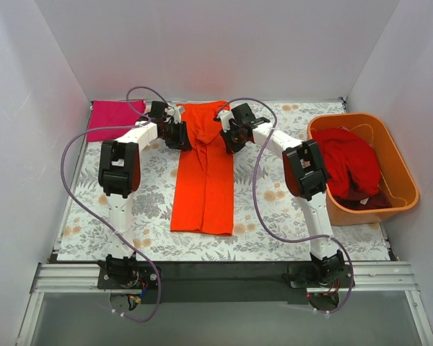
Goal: Fold and stack the t-shirts
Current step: Fold the tshirt
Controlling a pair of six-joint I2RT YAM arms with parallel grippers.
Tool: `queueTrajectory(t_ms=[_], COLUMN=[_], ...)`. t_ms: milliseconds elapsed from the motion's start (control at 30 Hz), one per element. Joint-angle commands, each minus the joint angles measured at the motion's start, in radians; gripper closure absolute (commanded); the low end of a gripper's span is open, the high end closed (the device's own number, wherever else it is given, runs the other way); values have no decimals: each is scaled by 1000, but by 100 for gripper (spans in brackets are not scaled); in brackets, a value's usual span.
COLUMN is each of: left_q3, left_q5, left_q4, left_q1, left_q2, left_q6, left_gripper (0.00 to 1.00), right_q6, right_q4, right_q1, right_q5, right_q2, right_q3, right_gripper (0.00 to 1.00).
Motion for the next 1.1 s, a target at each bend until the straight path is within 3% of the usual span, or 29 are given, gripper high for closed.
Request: queueTrajectory(t_ms=[0,133,300,333,500,600,633,667,700,800,933,1033,1067], left_q3=[82,160,150,136,38,-126,-174,-281,-330,-450,-565,-709,-751], left_q5=[-98,-97,-68,-51,57,83,92,92,88,112,253,307,346], left_q4=[-14,-37,-37,-24,15,119,192,234,274,280,28,-107,-141], left_q1=[-2,-2,-2,-2,-2,7,9,12,12,10,15,15,15], left_q2=[84,115,22,-9,-279,-486,-538,-590,-685,-830,-963,-1086,-1115], left_q6=[18,24,44,47,97,125,134,145,169,296,584,715,808], left_gripper=[69,66,47,45,15,14,13,13,13,12,12,13,13], right_q6=[-19,-36,-61,-62,-84,-119,-156,-174,-188,-175,-219,-307,-335], right_q4=[10,10,8,8,8,8,14,20,28,63,-33,-167,-156], right_q1=[-15,-18,-18,-18,-15,0,9,15,20,32,63,196,231], right_q5=[38,28,-11,-19,-108,-148,-159,-172,-212,-286,-458,-290,-250], right_q2=[68,85,35,13,-179,-303,-338,-404,-438,-548,-634,-666,-724], right_q3=[53,105,152,155,136,92,75,52,25,-92,-196,-279,-422], right_gripper=[99,99,87,75,52,30,13,5,1,1,2,2,2])
